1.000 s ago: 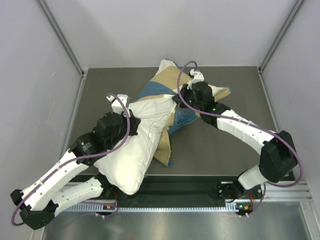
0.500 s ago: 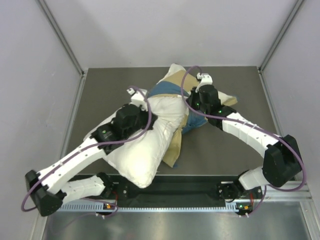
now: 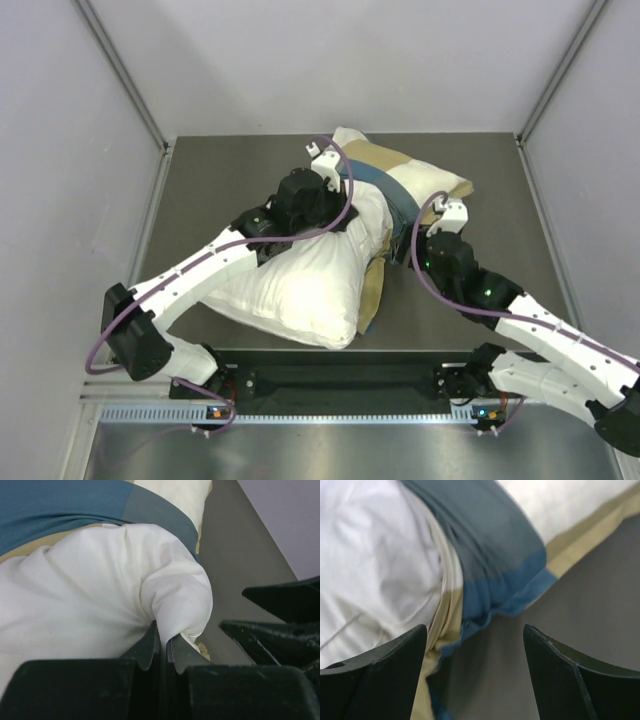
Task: Remove the pillowcase from the pillow
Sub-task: Pull out the pillow
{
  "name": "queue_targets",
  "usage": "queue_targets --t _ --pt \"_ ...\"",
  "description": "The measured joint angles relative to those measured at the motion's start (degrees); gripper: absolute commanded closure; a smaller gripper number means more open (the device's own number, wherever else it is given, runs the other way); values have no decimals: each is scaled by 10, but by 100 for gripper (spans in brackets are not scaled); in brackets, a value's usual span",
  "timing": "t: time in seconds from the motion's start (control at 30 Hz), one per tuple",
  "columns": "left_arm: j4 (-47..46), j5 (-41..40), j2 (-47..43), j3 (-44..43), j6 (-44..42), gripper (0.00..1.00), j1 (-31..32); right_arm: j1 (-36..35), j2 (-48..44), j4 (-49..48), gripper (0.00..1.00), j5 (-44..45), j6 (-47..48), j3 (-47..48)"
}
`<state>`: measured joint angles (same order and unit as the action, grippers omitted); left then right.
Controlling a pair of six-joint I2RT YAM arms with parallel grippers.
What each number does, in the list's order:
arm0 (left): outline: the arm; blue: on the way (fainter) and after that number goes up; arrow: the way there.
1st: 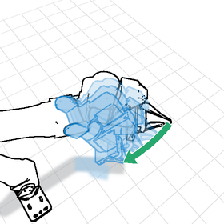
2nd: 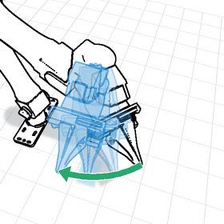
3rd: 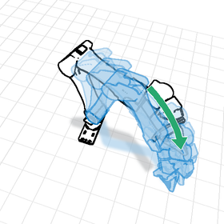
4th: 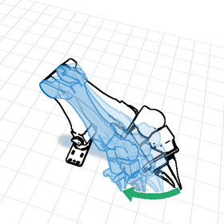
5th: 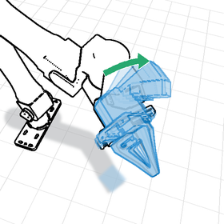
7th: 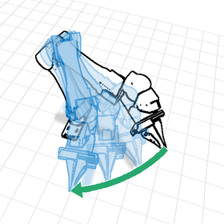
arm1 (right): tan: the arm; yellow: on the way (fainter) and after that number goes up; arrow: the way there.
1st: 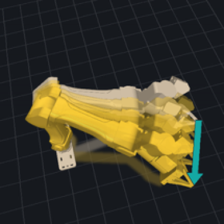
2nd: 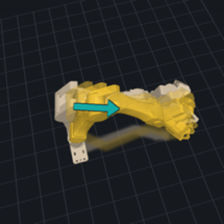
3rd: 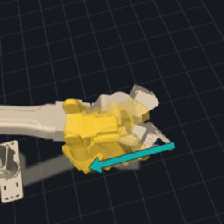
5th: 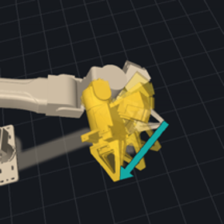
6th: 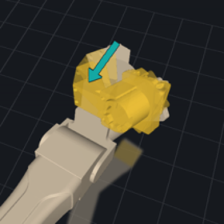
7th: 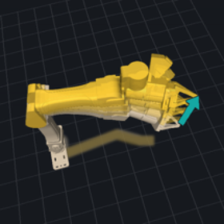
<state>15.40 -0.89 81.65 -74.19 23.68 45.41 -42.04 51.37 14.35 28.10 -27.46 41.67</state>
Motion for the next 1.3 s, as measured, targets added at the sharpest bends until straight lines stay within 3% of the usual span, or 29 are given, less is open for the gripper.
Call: queue_targets --t 0.23,0.5,0.93,1.3 --pt "-1 0 0 -3 0 100 -2 -72 10 31 22 38 -60 -37" --pt "-1 0 -1 -3 0 100 -2 -77 69 10 22 58 -71 -38" --pt "0 -5 -9 -3 -4 100 -2 -81 25 16 21 53 -87 -26" --pt "0 -5 -9 -3 -7 100 -2 -108 70 15 21 53 -102 -11"
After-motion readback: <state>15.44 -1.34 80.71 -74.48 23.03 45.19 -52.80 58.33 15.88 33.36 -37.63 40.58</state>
